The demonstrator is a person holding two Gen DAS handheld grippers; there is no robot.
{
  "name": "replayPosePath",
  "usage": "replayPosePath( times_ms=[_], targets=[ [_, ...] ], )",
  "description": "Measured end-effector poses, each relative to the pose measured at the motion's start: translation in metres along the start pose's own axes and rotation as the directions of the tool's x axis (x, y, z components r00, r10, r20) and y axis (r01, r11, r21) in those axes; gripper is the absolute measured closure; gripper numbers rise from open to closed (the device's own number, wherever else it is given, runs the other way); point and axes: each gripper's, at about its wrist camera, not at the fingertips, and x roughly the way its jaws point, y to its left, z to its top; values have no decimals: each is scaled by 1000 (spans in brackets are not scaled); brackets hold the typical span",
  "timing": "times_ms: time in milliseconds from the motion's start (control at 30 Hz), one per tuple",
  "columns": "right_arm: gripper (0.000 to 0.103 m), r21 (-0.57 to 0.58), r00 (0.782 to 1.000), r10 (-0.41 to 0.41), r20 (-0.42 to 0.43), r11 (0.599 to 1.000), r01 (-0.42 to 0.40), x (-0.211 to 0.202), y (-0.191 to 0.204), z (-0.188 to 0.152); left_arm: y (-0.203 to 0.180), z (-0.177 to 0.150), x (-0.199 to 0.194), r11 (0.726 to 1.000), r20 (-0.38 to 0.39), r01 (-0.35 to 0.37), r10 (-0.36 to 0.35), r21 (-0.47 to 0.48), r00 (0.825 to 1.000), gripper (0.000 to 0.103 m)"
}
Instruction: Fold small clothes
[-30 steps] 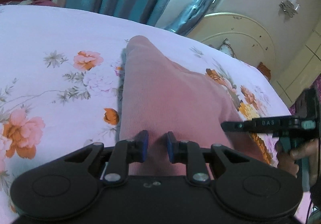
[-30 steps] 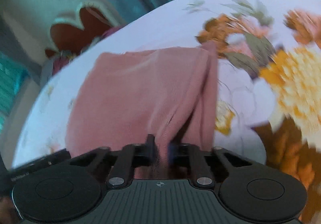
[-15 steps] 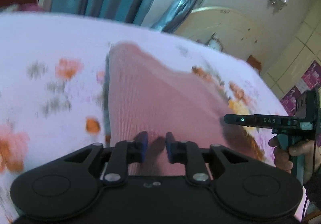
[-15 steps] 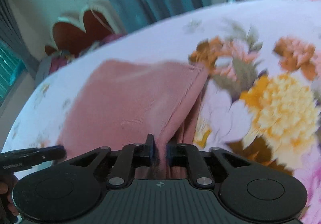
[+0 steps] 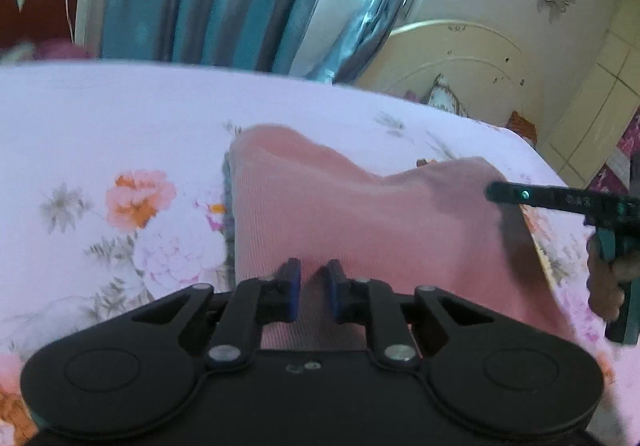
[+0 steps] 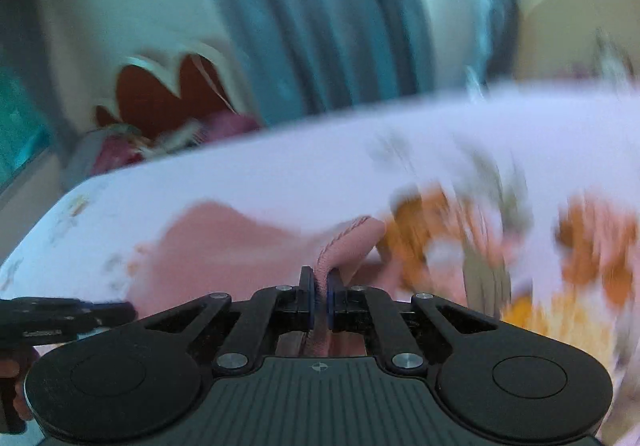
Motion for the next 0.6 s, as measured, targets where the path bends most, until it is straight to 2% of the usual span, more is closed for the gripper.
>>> replayPosePath(
  times_ms=[33,67,100,200,233,267,300,333,400,433,467,533,600],
  targets=[
    [98,-1,998,-35,-54,999,35,14,-5,-2,1,1,6,1000,-7,-1,1,-21,1000,87],
    [98,25,985,-78,-152,996,83,35,-16,-8,1,5,14,1000,-23,-3,3,-28,1000,87],
    [98,75,977,-68,-202,994,84,47,-28,-15,-1,10,18,1000,-30,-6,6,-26,1000,88],
    [98,127,981,-41,-190,990,66,33,-33,-11,-6,18,18,999,-71,-22,24,28,997,90],
    [93,139,983,-40,-178,988,65,24,-32,-9,-6,18,12,999,-72,-18,20,36,997,89],
    [68,153,986,-51,-160,985,76,13,-31,-8,-6,16,1,999,-56,-7,9,38,998,86],
    [54,163,990,-51,-130,984,72,0,-27,-7,-7,12,-12,999,-30,17,-16,37,999,83],
    [49,161,994,-27,-105,986,44,-12,-24,-9,-8,8,-22,999,-16,27,-26,29,1000,84],
    [55,134,996,3,-90,991,9,-37,-10,-16,-16,-4,-43,998,11,58,-58,31,998,84],
    [75,111,995,27,-97,994,-16,-48,-2,-23,-21,-10,-49,998,12,54,-54,38,998,84],
    [90,88,993,44,-107,996,-35,-50,7,-25,-28,-18,-56,997,12,61,-62,52,998,84],
    [91,28,988,82,-129,997,-79,-63,27,-42,-40,-35,-62,994,2,57,-58,90,998,84],
    [91,-27,981,93,-169,995,-99,-66,40,-61,-47,-50,-58,992,-43,60,-56,107,998,84]
  ],
)
